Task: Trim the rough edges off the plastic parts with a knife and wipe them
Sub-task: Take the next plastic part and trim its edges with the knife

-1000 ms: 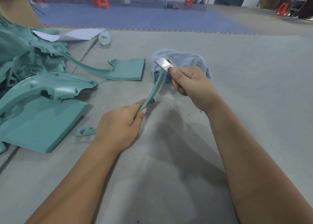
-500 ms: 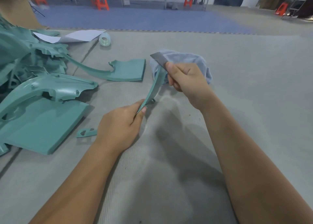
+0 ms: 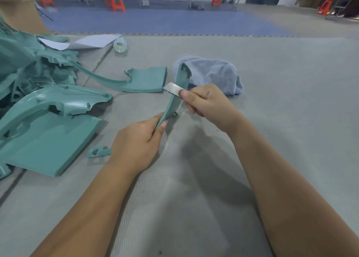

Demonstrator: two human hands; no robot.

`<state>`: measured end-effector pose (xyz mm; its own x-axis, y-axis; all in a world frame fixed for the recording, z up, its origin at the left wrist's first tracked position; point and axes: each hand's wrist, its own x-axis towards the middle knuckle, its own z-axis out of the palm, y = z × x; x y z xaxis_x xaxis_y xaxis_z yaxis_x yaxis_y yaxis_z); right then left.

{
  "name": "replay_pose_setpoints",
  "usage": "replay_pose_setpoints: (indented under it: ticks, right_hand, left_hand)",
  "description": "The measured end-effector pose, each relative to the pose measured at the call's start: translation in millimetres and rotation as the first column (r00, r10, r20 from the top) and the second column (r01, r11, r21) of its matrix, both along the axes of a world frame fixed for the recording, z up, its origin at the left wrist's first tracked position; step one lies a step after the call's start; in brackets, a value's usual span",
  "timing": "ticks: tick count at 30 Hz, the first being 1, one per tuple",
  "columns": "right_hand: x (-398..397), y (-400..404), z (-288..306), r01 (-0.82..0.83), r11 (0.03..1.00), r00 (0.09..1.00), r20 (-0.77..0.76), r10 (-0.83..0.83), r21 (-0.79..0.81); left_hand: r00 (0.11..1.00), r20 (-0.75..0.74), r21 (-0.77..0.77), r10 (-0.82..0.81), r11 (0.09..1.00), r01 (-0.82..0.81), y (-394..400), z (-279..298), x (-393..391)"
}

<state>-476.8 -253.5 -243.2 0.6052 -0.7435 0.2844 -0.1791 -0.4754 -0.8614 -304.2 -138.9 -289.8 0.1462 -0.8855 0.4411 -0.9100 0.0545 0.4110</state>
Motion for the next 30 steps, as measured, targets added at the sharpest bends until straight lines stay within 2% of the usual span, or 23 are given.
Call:
replay_pose_setpoints:
  ticks: [4, 7, 9, 11, 13, 22, 30]
  right_hand:
    - [1.3, 2.4, -1.1, -0.020, 1.000, 1.000, -0.020, 0.020, 0.000]
    - [3.2, 7.0, -1.8, -0.098, 0.995, 0.993, -0.059, 0.099, 0.023]
    - [6.1, 8.6, 2.0, -0.094, 0.992, 0.995, 0.049, 0.090, 0.079]
    - [8.0, 4.4, 5.9, -0.029, 0.993, 0.980, 0.201, 0.005, 0.117]
    - [9.0, -0.7, 6.5, 0.043, 0.992, 0.964, 0.254, -0.074, 0.122]
    - [1.8, -4.2, -3.1, 0.001, 0.991, 0.977, 0.210, -0.029, 0.134]
    - [2.6, -1.3, -3.5, 0.014, 0.996, 0.987, 0.158, -0.027, 0.083]
  left_hand:
    - [1.000, 0.005, -0.005, -0.001, 1.000, 0.001, -0.2, -1.0, 0.4]
    - [1.000, -0.003, 0.004, 0.000, 1.000, 0.000, -0.1, -0.3, 0.8]
    - [1.000, 0.003, 0.001, -0.004, 1.000, 0.004, -0.1, -0.1, 1.0]
    - [1.000, 0.011, 0.002, -0.001, 1.000, 0.001, 0.0, -0.1, 1.3]
    - [1.000, 0.007, 0.005, 0.000, 1.000, 0.000, -0.1, -0.5, 1.3]
    - [1.000, 0.009, 0.021, -0.010, 1.000, 0.010, 0.9, -0.1, 0.5]
    - [1.000, -0.002, 0.030, -0.014, 0.999, 0.014, -0.1, -0.1, 1.1]
